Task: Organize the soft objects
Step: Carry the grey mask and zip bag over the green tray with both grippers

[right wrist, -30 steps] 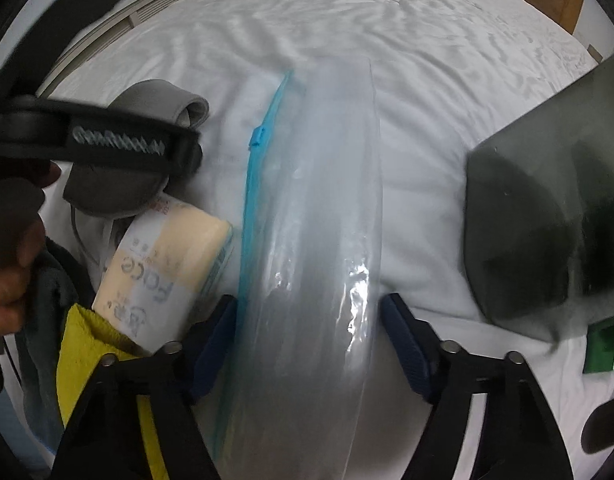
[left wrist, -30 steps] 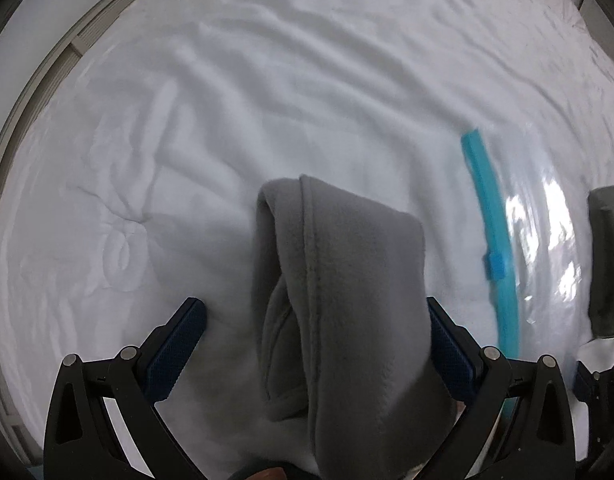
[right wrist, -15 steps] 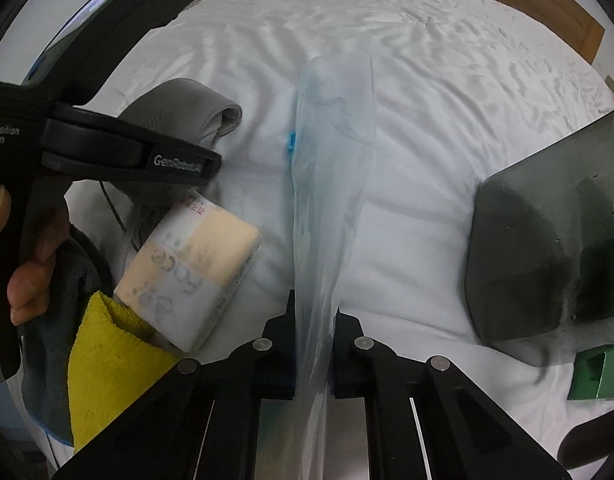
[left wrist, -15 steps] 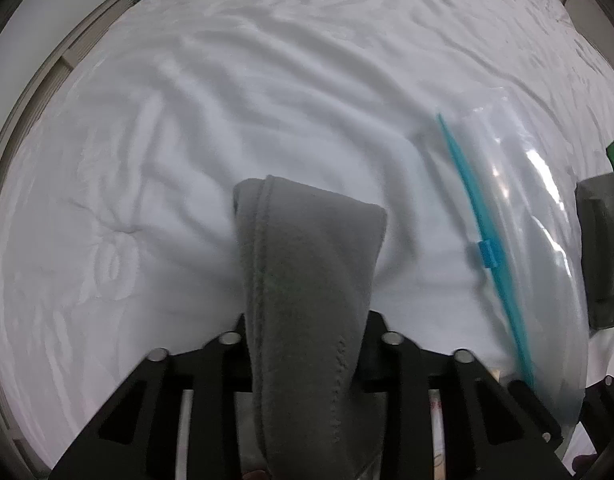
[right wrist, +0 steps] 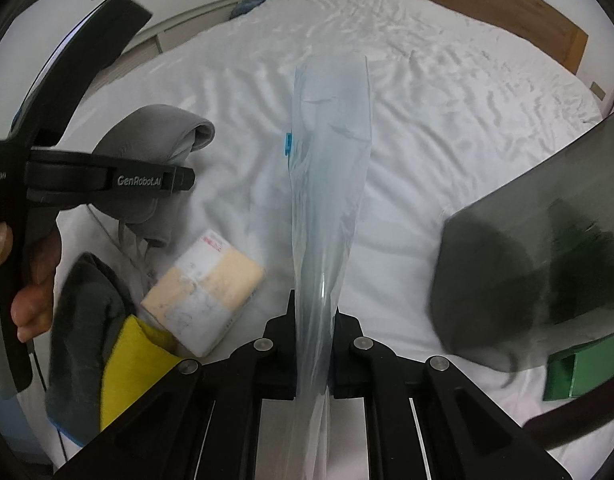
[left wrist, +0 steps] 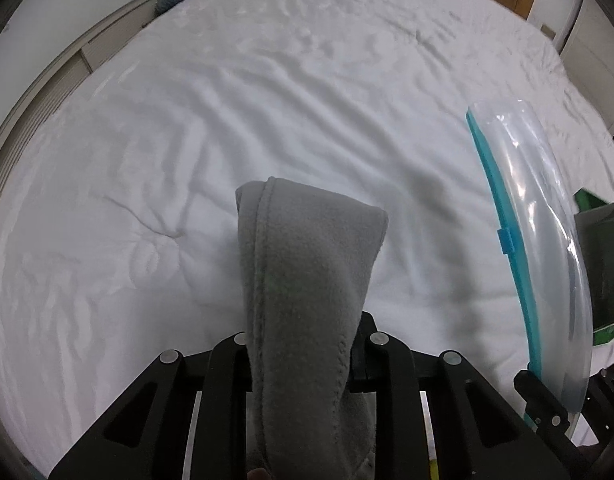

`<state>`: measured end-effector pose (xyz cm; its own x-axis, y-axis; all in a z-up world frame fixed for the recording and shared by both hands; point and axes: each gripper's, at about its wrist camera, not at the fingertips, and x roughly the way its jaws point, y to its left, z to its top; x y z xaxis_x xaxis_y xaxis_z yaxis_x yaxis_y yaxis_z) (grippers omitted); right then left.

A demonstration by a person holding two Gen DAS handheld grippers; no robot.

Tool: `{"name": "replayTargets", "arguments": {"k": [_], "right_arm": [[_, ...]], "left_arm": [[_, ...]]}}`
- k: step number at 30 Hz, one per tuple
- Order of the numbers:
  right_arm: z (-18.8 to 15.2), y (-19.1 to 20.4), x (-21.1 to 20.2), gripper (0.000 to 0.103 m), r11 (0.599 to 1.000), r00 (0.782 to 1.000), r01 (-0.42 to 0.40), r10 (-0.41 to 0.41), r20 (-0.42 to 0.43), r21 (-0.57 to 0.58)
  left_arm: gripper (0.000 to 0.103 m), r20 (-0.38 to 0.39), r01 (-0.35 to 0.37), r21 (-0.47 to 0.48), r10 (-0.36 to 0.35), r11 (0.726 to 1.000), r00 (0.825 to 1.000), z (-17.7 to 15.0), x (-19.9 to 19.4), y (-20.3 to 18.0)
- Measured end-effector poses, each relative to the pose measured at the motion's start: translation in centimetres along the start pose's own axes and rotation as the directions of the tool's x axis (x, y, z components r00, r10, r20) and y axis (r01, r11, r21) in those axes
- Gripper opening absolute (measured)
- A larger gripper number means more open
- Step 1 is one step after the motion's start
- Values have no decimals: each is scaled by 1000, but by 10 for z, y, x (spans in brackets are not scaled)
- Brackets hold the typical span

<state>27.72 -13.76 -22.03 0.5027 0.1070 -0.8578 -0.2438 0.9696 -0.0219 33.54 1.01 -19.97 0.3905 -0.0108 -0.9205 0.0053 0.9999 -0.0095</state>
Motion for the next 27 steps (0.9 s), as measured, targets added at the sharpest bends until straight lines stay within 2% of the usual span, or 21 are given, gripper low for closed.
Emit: {"name": "replayTargets", "arguments": {"k": [9,14,21,27], "right_arm": [[-2,7,-50,8,1000,997,-5,5,79,-5],[-9,7,-85,8,1000,993,-20,20,118,-7],[-37,6,-133,8,996,989,-75,80,126,-44],[-82,3,-179,8,987,988,-115,126,93,-116]], "left_arm": [[19,97,50,-30,-47,998,994,1,-55,10],[19,148,68,-65,-58,996,987,-9,-92,18],[19,164,47,-88,-32,995,986,-39,-135,22],[19,147,54,-81,-41,995,988,-82,-165,14]]}}
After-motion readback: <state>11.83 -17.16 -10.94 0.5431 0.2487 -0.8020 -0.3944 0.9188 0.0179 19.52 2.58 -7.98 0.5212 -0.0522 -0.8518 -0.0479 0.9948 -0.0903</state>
